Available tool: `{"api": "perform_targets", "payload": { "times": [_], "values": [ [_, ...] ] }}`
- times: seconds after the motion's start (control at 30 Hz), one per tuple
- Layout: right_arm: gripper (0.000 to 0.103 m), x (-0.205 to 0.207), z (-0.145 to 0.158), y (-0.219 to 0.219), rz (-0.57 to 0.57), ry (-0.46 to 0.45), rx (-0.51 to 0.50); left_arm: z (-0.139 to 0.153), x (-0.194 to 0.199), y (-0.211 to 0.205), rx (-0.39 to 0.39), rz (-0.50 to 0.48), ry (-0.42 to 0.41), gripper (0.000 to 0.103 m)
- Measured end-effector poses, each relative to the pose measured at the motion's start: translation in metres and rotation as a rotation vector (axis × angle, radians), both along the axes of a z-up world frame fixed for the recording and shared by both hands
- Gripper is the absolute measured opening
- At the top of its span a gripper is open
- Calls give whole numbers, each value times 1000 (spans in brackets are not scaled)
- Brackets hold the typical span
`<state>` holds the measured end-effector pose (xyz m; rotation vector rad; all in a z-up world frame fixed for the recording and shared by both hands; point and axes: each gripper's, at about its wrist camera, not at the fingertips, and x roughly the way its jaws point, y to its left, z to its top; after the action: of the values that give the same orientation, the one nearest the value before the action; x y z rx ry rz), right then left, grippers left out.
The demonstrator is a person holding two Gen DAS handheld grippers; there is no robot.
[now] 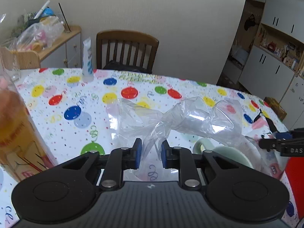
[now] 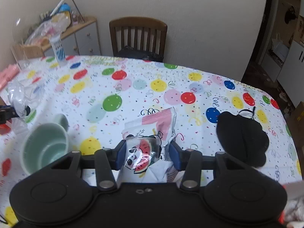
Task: Organize soft objects
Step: 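Carry the clear plastic bag and panda snack bag over the shoebox with both grippers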
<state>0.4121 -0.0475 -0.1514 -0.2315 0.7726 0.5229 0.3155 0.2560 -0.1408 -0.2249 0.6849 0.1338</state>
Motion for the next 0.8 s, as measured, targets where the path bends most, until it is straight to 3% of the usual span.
{"api": "perform_targets", "payload": {
  "times": [0.47,0.8],
  "values": [
    [47,-60,61,-42,-42,25,133,52,-27,-18,-50,-35,-40,20],
    [47,-95,94,-90,-80,23,201,87,-50,-68,-54,-139,-78,20]
  ]
}}
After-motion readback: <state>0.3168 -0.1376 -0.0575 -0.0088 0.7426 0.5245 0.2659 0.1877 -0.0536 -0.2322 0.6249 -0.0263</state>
